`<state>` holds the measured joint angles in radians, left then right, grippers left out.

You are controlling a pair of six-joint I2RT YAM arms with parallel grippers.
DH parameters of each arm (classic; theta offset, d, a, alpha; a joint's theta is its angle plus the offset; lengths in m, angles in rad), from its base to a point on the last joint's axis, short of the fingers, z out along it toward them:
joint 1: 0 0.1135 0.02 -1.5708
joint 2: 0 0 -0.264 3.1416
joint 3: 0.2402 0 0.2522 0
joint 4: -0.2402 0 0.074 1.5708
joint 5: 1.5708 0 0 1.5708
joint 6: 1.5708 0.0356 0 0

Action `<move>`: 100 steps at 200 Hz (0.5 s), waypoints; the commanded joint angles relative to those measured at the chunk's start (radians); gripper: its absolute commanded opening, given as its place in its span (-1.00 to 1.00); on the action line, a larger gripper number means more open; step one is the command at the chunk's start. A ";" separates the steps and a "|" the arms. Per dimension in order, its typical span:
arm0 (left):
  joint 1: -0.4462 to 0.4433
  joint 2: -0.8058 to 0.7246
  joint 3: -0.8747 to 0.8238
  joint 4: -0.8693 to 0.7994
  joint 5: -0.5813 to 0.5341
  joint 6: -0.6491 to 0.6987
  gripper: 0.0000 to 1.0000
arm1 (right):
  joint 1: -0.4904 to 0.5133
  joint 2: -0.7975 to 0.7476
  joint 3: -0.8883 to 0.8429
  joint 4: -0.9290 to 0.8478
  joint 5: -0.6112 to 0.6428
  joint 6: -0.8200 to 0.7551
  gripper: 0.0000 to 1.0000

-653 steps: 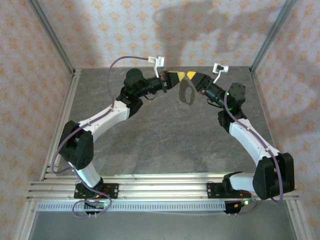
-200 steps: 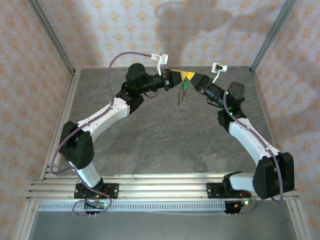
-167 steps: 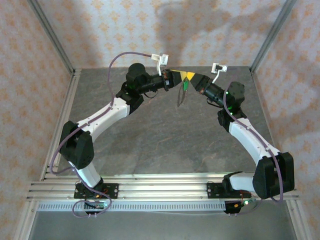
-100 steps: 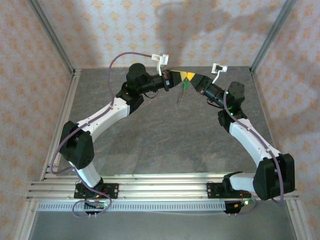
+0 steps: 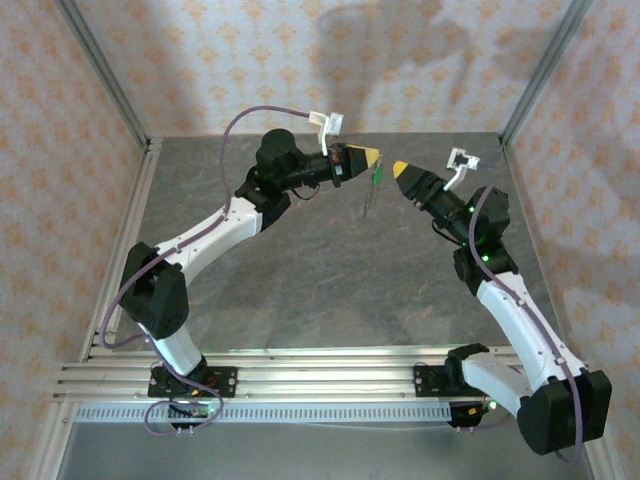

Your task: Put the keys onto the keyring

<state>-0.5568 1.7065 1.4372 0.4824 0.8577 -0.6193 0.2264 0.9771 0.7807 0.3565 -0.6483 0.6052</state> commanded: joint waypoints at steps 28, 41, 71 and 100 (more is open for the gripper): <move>-0.001 -0.018 0.003 0.034 0.030 0.012 -1.00 | 0.039 -0.031 -0.099 -0.024 0.020 -0.124 0.18; -0.002 -0.016 0.006 0.031 0.032 0.013 -1.00 | 0.050 -0.028 -0.096 -0.026 0.016 -0.144 0.20; -0.001 -0.013 0.009 0.025 0.035 0.013 -1.00 | 0.068 -0.007 -0.061 -0.037 0.005 -0.175 0.22; 0.000 -0.011 0.009 0.026 0.037 0.012 -1.00 | 0.079 0.025 -0.017 -0.038 -0.008 -0.189 0.24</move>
<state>-0.5568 1.7065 1.4372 0.4820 0.8616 -0.6193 0.2958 0.9836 0.6971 0.2913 -0.6357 0.4587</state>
